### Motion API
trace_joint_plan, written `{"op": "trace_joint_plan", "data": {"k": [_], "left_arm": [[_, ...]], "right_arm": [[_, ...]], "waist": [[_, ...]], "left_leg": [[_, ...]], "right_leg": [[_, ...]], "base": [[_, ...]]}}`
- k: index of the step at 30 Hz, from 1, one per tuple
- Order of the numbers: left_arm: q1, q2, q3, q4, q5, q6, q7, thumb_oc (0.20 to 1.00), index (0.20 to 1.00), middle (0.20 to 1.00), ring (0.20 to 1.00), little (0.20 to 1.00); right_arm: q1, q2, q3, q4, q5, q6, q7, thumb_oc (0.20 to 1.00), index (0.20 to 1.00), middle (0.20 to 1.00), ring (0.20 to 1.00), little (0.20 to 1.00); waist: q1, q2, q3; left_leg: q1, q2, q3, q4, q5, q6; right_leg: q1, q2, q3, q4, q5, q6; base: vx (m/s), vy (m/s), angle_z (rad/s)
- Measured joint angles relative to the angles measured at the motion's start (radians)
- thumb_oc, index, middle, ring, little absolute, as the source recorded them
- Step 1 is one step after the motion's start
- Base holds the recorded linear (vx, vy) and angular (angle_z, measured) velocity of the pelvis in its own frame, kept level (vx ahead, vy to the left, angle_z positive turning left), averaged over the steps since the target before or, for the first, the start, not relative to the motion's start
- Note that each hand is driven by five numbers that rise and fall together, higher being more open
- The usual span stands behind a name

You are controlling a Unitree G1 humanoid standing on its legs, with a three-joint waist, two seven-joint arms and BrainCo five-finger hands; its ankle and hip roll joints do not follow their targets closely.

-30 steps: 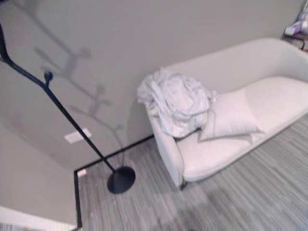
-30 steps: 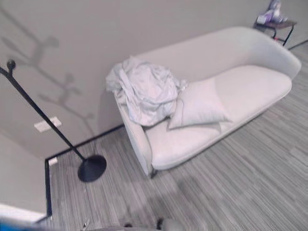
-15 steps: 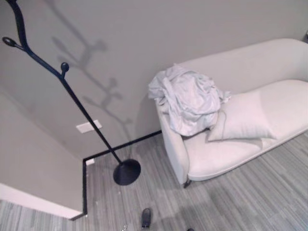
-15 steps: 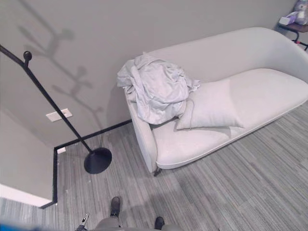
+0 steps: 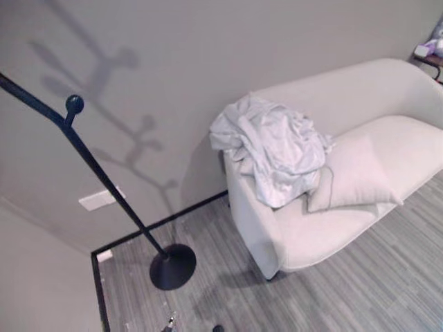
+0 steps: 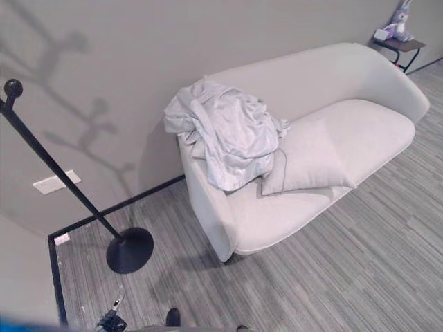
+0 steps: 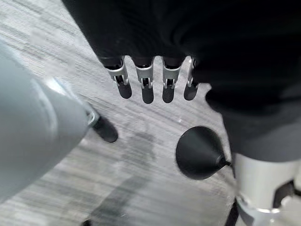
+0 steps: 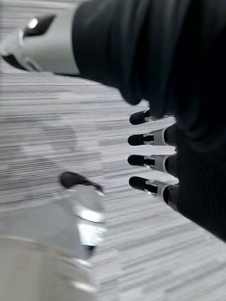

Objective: Hang the clothes on the sofa on the clothes rack.

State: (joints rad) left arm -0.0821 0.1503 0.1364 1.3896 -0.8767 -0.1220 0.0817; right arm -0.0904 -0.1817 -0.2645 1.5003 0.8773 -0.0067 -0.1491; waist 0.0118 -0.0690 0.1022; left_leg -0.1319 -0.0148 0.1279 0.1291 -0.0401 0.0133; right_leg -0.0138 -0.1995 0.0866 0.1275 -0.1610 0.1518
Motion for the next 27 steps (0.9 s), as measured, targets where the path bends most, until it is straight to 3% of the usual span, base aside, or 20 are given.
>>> {"op": "trace_joint_plan", "data": {"k": [2,4,6,8,10,11,14,15,20,22,24,27], "left_arm": [[0.008,0.000,0.029,0.014,0.000,0.000,0.016,1.000,1.000,1.000,1.000,1.000],[0.022,0.001,0.029,0.030,0.000,0.000,0.029,1.000,1.000,1.000,1.000,1.000],[0.040,0.002,0.029,0.029,0.000,-0.001,0.033,1.000,1.000,1.000,1.000,1.000],[0.063,0.003,0.029,0.017,0.001,-0.002,0.044,1.000,1.000,1.000,1.000,1.000],[0.088,-0.003,0.029,-0.014,0.005,-0.006,0.051,1.000,1.000,1.000,1.000,1.000],[0.109,-0.006,0.031,-0.024,0.016,-0.006,0.054,1.000,1.000,1.000,1.000,1.000],[0.135,-0.008,0.048,-0.050,0.036,-0.016,0.060,1.000,1.000,1.000,1.000,1.000],[0.138,-0.010,0.059,-0.050,0.046,-0.024,0.066,1.000,1.000,1.000,1.000,1.000],[0.140,-0.028,0.058,-0.060,0.091,-0.029,0.068,1.000,1.000,1.000,1.000,1.000],[0.142,-0.030,0.058,-0.070,0.116,-0.030,0.068,1.000,1.000,1.000,1.000,1.000],[0.149,-0.029,0.058,-0.070,0.116,-0.030,0.068,1.000,1.000,1.000,1.000,1.000],[0.154,-0.066,0.060,-0.085,0.116,-0.030,0.068,1.000,1.000,1.000,1.000,1.000]], "right_arm": [[-0.013,-0.004,0.002,-0.017,-0.005,-0.018,-0.009,1.000,1.000,1.000,1.000,1.000],[-0.017,-0.003,0.019,-0.046,-0.005,-0.030,-0.017,1.000,1.000,1.000,1.000,1.000],[-0.021,-0.002,0.042,-0.077,-0.005,-0.033,-0.022,1.000,1.000,1.000,1.000,1.000],[-0.008,0.002,0.093,-0.175,-0.055,-0.054,-0.059,1.000,1.000,1.000,1.000,1.000],[0.036,0.002,0.108,-0.328,-0.102,-0.063,-0.096,1.000,1.000,1.000,1.000,1.000],[0.067,-0.001,0.109,-0.448,-0.135,-0.068,-0.112,1.000,1.000,1.000,1.000,1.000],[0.120,-0.021,0.115,-0.735,-0.220,-0.115,-0.152,1.000,1.000,1.000,1.000,1.000],[0.133,-0.032,0.116,-0.836,-0.285,-0.124,-0.177,1.000,1.000,1.000,1.000,1.000],[0.141,-0.074,0.113,-0.957,-0.461,-0.130,-0.241,1.000,1.000,1.000,1.000,1.000],[0.140,-0.096,0.113,-0.975,-0.536,-0.110,-0.259,1.000,1.000,1.000,1.000,1.000],[0.145,-0.101,0.112,-0.975,-0.574,-0.106,-0.267,1.000,1.000,1.000,1.000,1.000],[0.153,-0.164,0.118,-1.024,-0.648,-0.085,-0.273,1.000,1.000,1.000,1.000,1.000]], "waist": [[0.010,0.011,0.002],[0.015,0.032,0.004],[0.014,0.035,0.011],[0.014,0.043,0.028],[0.014,0.046,0.032],[0.001,0.060,0.030],[-0.025,0.064,0.022],[-0.034,0.066,0.019],[-0.040,0.044,0.016],[-0.038,0.023,0.022],[-0.040,0.008,0.018],[-0.037,0.051,0.020]], "left_leg": [[-0.011,-0.026,0.000,0.028,-0.048,0.021],[0.011,-0.027,0.009,-0.007,-0.043,0.029],[0.030,-0.027,0.027,-0.031,-0.025,0.057],[0.062,-0.029,0.052,-0.055,-0.026,0.073],[0.121,-0.038,0.057,-0.120,-0.005,0.105],[0.141,-0.038,0.060,-0.145,0.007,0.105],[0.153,-0.046,0.083,-0.188,0.036,0.097],[0.156,-0.045,0.084,-0.199,0.049,0.095],[0.197,-0.045,0.080,-0.220,0.042,0.078],[0.226,-0.048,0.073,-0.226,0.029,0.061],[0.248,-0.043,0.055,-0.226,0.019,0.030],[0.257,0.010,0.031,-0.226,0.014,-0.005]], "right_leg": [[-0.015,-0.023,0.003,0.053,0.001,0.002],[-0.107,-0.012,0.001,0.212,0.025,-0.030],[-0.166,-0.011,-0.005,0.314,0.056,-0.028],[-0.191,-0.036,-0.079,0.402,0.081,-0.030],[-0.171,-0.045,-0.144,0.397,0.086,-0.025],[-0.168,-0.033,-0.147,0.371,0.080,-0.012],[-0.177,-0.016,-0.148,0.201,0.081,0.004],[-0.164,-0.010,-0.151,0.080,0.101,0.022],[-0.132,-0.020,-0.139,-0.126,0.217,0.036],[-0.111,-0.029,-0.135,-0.167,0.239,0.043],[-0.089,-0.022,-0.135,-0.164,0.303,0.037],[-0.083,0.035,-0.133,-0.140,0.299,0.025]], "base": [[0.07,0.248,-0.02],[0.05,0.203,-0.23],[0.08,0.212,-0.37],[0.13,0.165,-0.30],[0.08,0.033,-0.28],[0.05,0.004,-0.24],[0.07,-0.026,-0.12],[0.06,-0.034,-0.04],[0.07,-0.059,-0.03],[0.09,-0.098,0.11],[0.10,-0.097,0.19],[0.17,-0.159,0.13]]}}
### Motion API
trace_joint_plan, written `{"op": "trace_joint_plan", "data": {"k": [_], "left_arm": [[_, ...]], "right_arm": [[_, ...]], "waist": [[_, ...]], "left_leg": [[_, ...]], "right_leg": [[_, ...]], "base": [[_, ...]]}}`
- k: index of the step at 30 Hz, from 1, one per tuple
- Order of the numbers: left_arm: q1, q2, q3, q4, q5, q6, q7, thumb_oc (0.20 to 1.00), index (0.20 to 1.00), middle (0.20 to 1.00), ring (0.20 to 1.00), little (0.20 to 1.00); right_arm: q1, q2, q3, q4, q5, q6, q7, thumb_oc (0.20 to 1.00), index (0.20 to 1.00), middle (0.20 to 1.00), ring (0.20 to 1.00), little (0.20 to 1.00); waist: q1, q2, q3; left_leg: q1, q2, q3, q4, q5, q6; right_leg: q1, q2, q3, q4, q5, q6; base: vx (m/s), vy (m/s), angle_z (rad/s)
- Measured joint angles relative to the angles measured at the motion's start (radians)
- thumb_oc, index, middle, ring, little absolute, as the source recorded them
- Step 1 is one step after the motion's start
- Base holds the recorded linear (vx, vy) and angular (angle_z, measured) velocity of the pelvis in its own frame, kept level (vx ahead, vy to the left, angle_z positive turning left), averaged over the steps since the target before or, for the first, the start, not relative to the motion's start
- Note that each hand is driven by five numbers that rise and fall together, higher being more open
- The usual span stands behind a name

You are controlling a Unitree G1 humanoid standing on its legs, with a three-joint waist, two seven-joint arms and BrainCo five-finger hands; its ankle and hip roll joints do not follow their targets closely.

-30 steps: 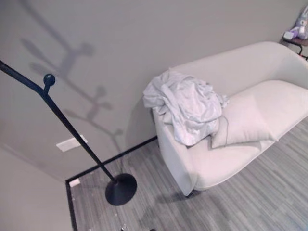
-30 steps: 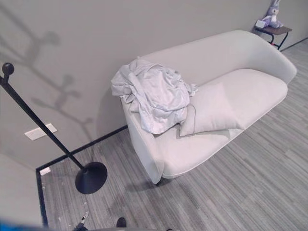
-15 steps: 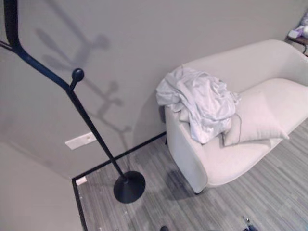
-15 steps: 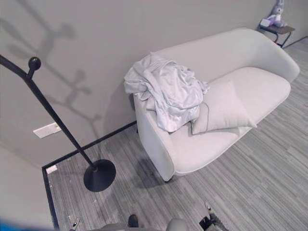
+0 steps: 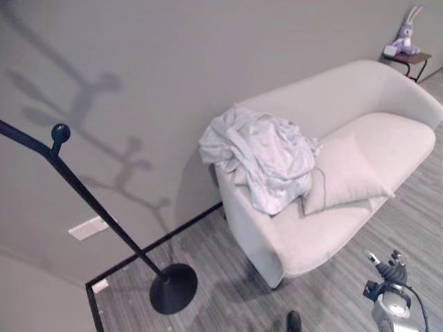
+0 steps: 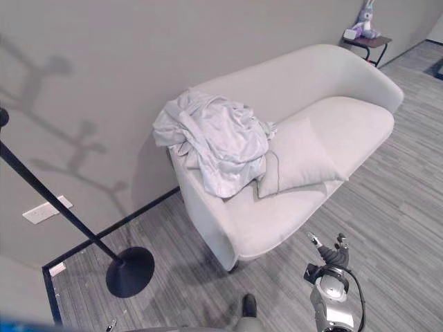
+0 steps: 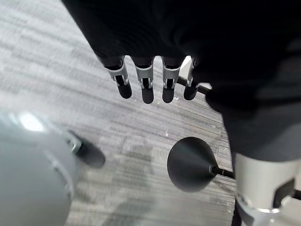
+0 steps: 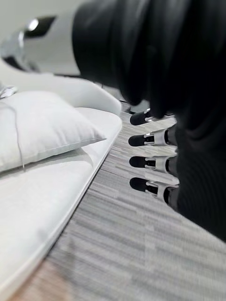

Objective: Hang the clothes on the sofa on the clothes rack.

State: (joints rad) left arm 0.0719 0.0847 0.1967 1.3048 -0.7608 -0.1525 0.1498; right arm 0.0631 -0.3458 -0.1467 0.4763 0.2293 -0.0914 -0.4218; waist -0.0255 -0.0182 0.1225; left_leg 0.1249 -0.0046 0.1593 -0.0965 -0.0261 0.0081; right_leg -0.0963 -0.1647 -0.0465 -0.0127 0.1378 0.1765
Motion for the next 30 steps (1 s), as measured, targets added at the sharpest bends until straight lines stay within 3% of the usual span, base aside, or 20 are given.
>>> {"op": "trace_joint_plan", "data": {"k": [1,3,9,14,21,30], "left_arm": [[-0.001,-0.019,0.009,-0.010,0.000,-0.001,-0.002,1.000,1.000,1.000,1.000,1.000],[-0.007,-0.027,0.009,-0.006,0.003,-0.004,-0.007,1.000,1.000,1.000,1.000,1.000],[-0.005,-0.036,0.035,-0.001,0.003,-0.012,-0.026,1.000,1.000,1.000,1.000,1.000],[0.009,-0.034,0.035,0.004,0.019,-0.011,-0.042,1.000,1.000,1.000,1.000,1.000],[-0.008,-0.032,-0.068,-0.014,0.039,-0.040,-0.067,1.000,1.000,1.000,1.000,1.000],[-0.010,-0.024,-0.074,-0.002,0.038,-0.057,-0.071,1.000,1.000,1.000,1.000,1.000]], "right_arm": [[0.006,-0.069,0.011,-0.075,-0.086,0.023,0.007,1.000,1.000,1.000,1.000,1.000],[0.005,-0.144,0.006,-0.110,-0.181,0.025,0.021,1.000,1.000,1.000,1.000,1.000],[-0.001,-0.248,0.036,-0.106,-0.415,0.058,0.044,1.000,1.000,1.000,1.000,1.000],[-0.007,-0.270,0.081,-0.094,-0.549,0.058,0.059,1.000,1.000,1.000,1.000,1.000],[-0.165,-0.297,0.315,0.128,-0.772,0.055,-0.046,1.000,1.000,1.000,1.000,1.000],[-0.280,-0.293,0.491,0.274,-0.930,0.075,-0.176,1.000,1.000,1.000,1.000,1.000]], "waist": [[-0.002,0.033,0.013],[-0.001,0.045,0.014],[-0.001,0.036,0.014],[0.002,0.048,-0.006],[0.004,0.064,-0.027],[0.049,0.065,-0.051]], "left_leg": [[0.000,0.026,-0.022,0.014,0.001,-0.025],[0.008,0.050,-0.067,0.029,-0.005,-0.035],[-0.010,0.099,-0.155,0.043,-0.023,-0.062],[-0.036,0.128,-0.184,0.030,-0.010,-0.045],[-0.038,0.138,-0.202,0.027,-0.002,-0.057],[-0.086,0.140,-0.253,0.031,-0.003,-0.065]], "right_leg": [[0.017,0.027,0.004,0.012,-0.018,-0.020],[0.041,0.047,-0.025,0.024,-0.039,-0.051],[0.042,0.080,-0.090,0.091,-0.106,-0.090],[0.018,0.108,-0.107,0.104,-0.129,-0.105],[0.029,0.117,-0.127,0.099,-0.134,-0.113],[0.010,0.113,-0.175,0.099,-0.142,-0.121]], "base": [[0.25,-0.206,0.20],[0.19,-0.178,0.35],[0.16,-0.194,0.39],[0.10,-0.068,0.21],[0.09,-0.024,0.08],[0.05,-0.001,0.15]]}}
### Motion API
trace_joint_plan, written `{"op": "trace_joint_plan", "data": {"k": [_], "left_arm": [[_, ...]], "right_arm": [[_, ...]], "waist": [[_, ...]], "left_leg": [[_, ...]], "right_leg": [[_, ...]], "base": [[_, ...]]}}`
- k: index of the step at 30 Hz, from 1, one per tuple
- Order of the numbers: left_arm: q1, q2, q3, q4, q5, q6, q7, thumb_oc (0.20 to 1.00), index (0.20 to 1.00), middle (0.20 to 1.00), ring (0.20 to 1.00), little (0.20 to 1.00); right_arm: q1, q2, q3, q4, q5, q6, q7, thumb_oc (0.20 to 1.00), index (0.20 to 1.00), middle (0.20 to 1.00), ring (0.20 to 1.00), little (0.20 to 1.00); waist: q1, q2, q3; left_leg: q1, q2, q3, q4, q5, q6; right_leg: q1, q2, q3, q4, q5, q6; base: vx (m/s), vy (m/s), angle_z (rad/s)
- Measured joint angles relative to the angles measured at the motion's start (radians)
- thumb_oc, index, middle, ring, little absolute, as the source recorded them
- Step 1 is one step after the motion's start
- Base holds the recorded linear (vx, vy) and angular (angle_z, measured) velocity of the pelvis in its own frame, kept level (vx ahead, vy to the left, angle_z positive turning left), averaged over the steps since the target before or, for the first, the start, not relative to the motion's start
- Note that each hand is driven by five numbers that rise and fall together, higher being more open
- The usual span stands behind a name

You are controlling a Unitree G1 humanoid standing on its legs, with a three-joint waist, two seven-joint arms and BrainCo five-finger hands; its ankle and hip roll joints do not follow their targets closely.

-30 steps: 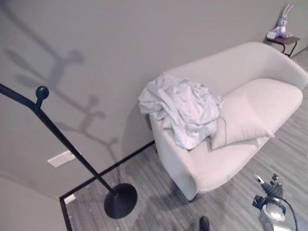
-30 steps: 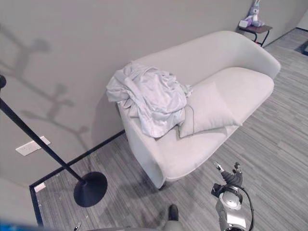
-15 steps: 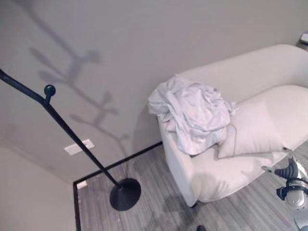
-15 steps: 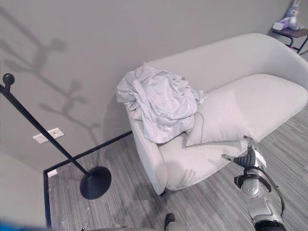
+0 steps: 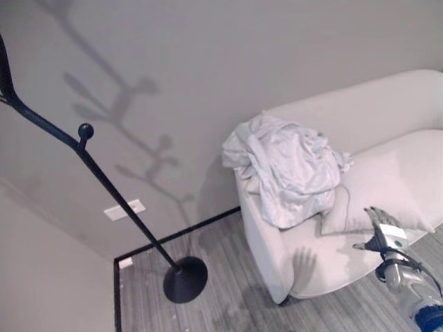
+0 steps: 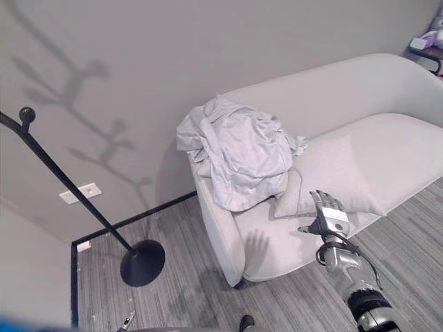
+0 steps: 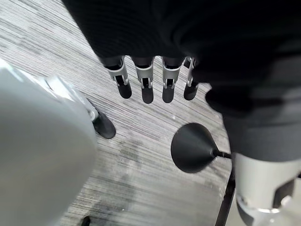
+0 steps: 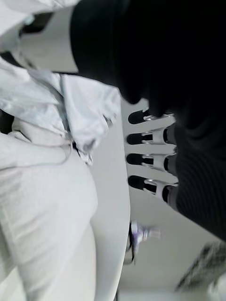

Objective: Hang the clothes on the sofa on the clothes rack.

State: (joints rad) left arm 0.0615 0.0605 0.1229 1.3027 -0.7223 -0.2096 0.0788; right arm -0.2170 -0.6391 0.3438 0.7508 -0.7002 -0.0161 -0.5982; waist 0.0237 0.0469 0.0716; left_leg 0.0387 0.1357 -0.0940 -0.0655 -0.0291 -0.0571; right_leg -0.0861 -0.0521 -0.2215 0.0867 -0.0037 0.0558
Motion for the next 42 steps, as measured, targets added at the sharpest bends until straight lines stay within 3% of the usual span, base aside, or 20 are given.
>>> {"op": "trace_joint_plan", "data": {"k": [4,5,16,25,36,42], "left_arm": [[0.004,0.006,-0.005,0.000,0.000,-0.011,0.016,1.000,1.000,1.000,1.000,1.000],[0.002,0.006,-0.009,0.000,0.000,-0.013,0.025,1.000,1.000,1.000,1.000,1.000],[-0.036,0.024,-0.086,-0.004,0.025,-0.033,0.055,1.000,1.000,1.000,1.000,1.000],[-0.061,0.028,-0.088,-0.004,0.027,-0.052,0.066,1.000,1.000,1.000,1.000,1.000],[-0.067,0.029,-0.124,-0.045,0.020,-0.065,0.066,1.000,1.000,1.000,1.000,1.000],[-0.058,0.026,-0.160,-0.114,0.018,-0.065,0.069,1.000,1.000,1.000,1.000,1.000]], "right_arm": [[-0.069,0.053,0.038,0.073,0.002,0.020,-0.046,1.000,1.000,1.000,1.000,1.000],[-0.085,0.070,0.041,0.089,0.004,0.019,-0.063,1.000,1.000,1.000,1.000,1.000],[-0.267,0.069,0.109,0.133,0.051,0.020,-0.159,1.000,1.000,1.000,1.000,1.000],[-0.352,0.066,0.293,0.167,0.049,0.008,-0.140,1.000,1.000,1.000,1.000,1.000],[-0.443,0.044,0.412,0.077,-0.009,-0.020,-0.112,1.000,1.000,1.000,1.000,1.000],[-0.481,0.008,0.468,0.008,-0.055,-0.018,-0.112,1.000,1.000,1.000,1.000,1.000]], "waist": [[0.018,-0.004,-0.006],[0.014,-0.004,-0.006],[0.067,0.005,-0.009],[0.070,0.016,0.021],[0.104,0.021,0.058],[0.109,0.020,0.059]], "left_leg": [[-0.022,0.001,-0.011,-0.001,0.005,-0.004],[-0.025,0.001,-0.023,-0.001,0.018,-0.018],[-0.090,-0.001,-0.097,-0.001,0.032,-0.026],[-0.155,0.006,-0.136,0.003,0.052,-0.045],[-0.200,0.029,-0.178,-0.002,0.068,-0.070],[-0.207,0.030,-0.194,-0.001,0.070,-0.073]], "right_leg": [[-0.015,0.000,-0.012,0.001,-0.001,-0.004],[-0.016,-0.001,-0.019,0.001,0.002,-0.009],[-0.042,-0.014,-0.093,0.012,-0.006,-0.010],[-0.107,-0.016,-0.126,0.058,-0.032,-0.010],[-0.172,-0.017,-0.173,0.163,-0.092,-0.039],[-0.188,-0.021,-0.186,0.207,-0.123,-0.037]], "base": [[0.03,0.002,0.12],[0.03,-0.003,0.25],[0.01,-0.012,0.20],[-0.02,-0.025,0.11],[-0.01,-0.016,0.13],[-0.01,0.001,0.06]]}}
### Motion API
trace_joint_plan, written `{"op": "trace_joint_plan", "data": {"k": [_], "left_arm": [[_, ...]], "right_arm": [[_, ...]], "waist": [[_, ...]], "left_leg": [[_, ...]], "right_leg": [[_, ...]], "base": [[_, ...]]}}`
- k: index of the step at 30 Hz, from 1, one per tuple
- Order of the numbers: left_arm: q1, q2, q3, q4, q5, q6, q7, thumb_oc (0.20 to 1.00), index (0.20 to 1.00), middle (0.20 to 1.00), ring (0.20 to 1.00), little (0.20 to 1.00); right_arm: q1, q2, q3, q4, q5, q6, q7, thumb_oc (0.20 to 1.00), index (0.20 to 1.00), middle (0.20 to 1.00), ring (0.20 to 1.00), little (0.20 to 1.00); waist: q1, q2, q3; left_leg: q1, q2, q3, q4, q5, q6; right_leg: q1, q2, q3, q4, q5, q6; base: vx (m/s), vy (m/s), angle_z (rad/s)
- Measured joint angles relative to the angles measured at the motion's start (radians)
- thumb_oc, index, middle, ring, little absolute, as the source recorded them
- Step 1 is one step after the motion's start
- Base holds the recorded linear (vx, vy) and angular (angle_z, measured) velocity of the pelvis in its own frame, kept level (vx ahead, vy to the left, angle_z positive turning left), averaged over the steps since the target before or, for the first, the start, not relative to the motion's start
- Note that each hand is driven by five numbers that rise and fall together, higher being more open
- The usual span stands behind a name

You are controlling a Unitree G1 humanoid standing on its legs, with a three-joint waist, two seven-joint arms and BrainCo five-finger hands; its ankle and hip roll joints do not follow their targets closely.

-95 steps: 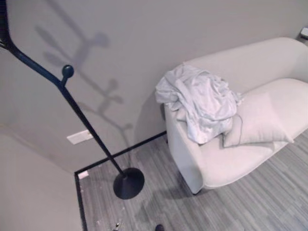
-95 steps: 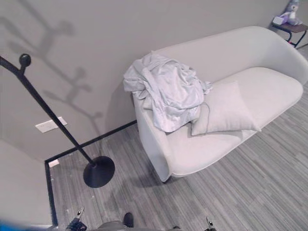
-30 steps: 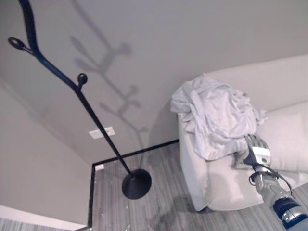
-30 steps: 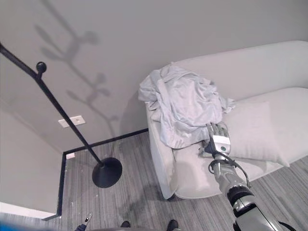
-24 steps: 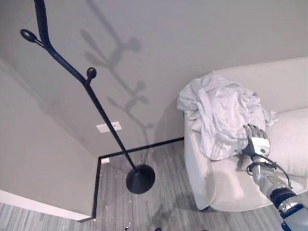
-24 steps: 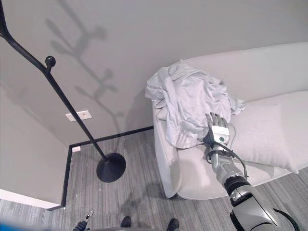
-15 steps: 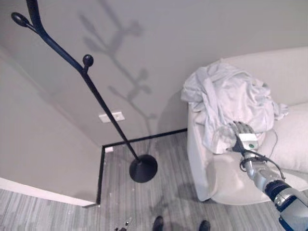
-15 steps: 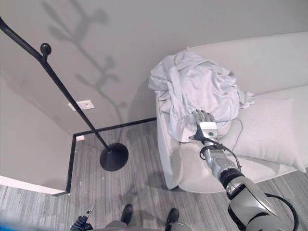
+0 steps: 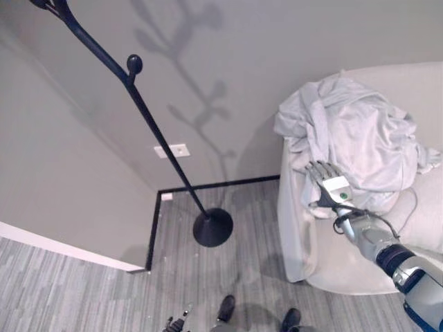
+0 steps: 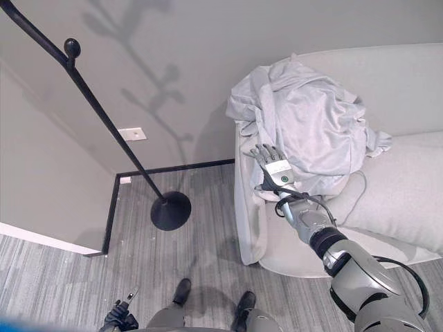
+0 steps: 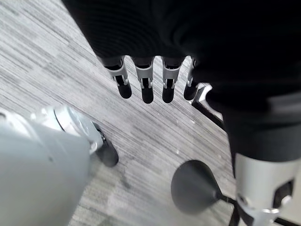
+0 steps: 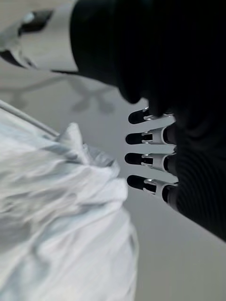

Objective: Hang the clothes on the sofa on the clothes rack.

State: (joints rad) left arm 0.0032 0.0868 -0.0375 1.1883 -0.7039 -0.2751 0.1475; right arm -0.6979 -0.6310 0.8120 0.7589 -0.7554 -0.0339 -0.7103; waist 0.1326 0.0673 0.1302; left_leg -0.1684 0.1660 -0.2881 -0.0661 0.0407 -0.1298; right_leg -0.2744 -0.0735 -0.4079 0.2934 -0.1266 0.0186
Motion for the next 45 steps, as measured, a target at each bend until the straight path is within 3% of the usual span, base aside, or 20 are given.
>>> {"op": "trace_joint_plan", "data": {"k": [7,14,18,22,28,34,40,45], "left_arm": [[0.003,0.000,-0.009,-0.019,-0.002,-0.004,-0.004,1.000,1.000,1.000,1.000,1.000],[0.030,0.005,-0.015,-0.037,-0.003,-0.007,-0.012,1.000,1.000,1.000,1.000,1.000],[0.035,0.005,-0.015,-0.048,-0.003,-0.008,-0.012,1.000,1.000,1.000,1.000,1.000],[0.034,0.007,-0.036,-0.068,-0.001,-0.010,0.002,1.000,1.000,1.000,1.000,1.000],[0.026,0.029,-0.079,-0.084,0.028,-0.028,0.046,1.000,1.000,1.000,1.000,1.000],[0.018,0.040,-0.101,-0.094,0.099,-0.034,0.079,1.000,1.000,1.000,1.000,1.000],[0.004,0.044,-0.115,-0.088,0.140,-0.039,0.107,1.000,1.000,1.000,1.000,1.000],[-0.011,0.046,-0.122,-0.085,0.161,-0.044,0.116,1.000,1.000,1.000,1.000,1.000]], "right_arm": [[-0.037,-0.038,0.159,0.102,-0.080,-0.002,0.069,1.000,1.000,1.000,1.000,1.000],[-0.033,-0.064,0.162,0.272,-0.140,0.021,0.111,1.000,1.000,1.000,1.000,1.000],[-0.028,-0.073,0.138,0.310,-0.149,0.044,0.111,1.000,1.000,1.000,1.000,1.000],[-0.029,-0.083,0.129,0.351,-0.150,0.057,0.107,1.000,1.000,1.000,1.000,1.000],[-0.046,-0.107,0.115,0.355,-0.150,0.123,0.034,1.000,1.000,1.000,1.000,1.000],[-0.057,-0.107,0.098,0.314,-0.151,0.161,-0.013,1.000,1.000,1.000,1.000,1.000],[-0.083,-0.111,0.091,0.162,-0.171,0.178,-0.046,1.000,1.000,1.000,1.000,1.000],[-0.124,-0.097,0.108,0.242,-0.187,0.183,-0.046,1.000,1.000,1.000,1.000,1.000]], "waist": [[0.010,-0.007,0.009],[0.022,-0.006,0.021],[0.031,0.011,0.026],[0.049,0.034,0.026],[0.064,0.040,0.024],[0.060,0.041,0.023],[0.061,0.040,0.024],[0.062,0.038,0.025]], "left_leg": [[-0.020,0.004,-0.019,0.001,-0.004,0.004],[-0.060,0.004,-0.035,0.007,0.006,0.004],[-0.077,0.006,-0.054,0.011,0.008,0.007],[-0.110,0.006,-0.079,0.015,0.006,0.012],[-0.129,0.002,-0.065,0.043,0.011,0.001],[-0.128,-0.021,-0.077,0.019,0.039,-0.040],[-0.141,-0.015,-0.077,-0.001,0.043,-0.028],[-0.152,-0.011,-0.075,0.000,0.043,-0.029]], "right_leg": [[-0.036,-0.011,-0.014,0.069,-0.042,-0.001],[-0.091,-0.026,-0.030,0.133,-0.072,-0.024],[-0.106,-0.032,-0.051,0.152,-0.090,-0.038],[-0.127,-0.035,-0.073,0.171,-0.104,-0.031],[-0.126,-0.055,-0.108,0.179,-0.114,-0.043],[-0.132,-0.081,-0.099,0.214,-0.114,-0.042],[-0.162,-0.085,-0.085,0.233,-0.118,-0.044],[-0.174,-0.080,-0.085,0.231,-0.126,-0.034]], "base": [[0.00,-0.011,0.07],[0.00,-0.026,0.10],[0.00,-0.035,0.12],[0.04,-0.043,0.14],[0.01,-0.015,0.17],[-0.05,0.036,0.10],[0.00,0.007,0.01],[0.02,-0.017,-0.01]]}}
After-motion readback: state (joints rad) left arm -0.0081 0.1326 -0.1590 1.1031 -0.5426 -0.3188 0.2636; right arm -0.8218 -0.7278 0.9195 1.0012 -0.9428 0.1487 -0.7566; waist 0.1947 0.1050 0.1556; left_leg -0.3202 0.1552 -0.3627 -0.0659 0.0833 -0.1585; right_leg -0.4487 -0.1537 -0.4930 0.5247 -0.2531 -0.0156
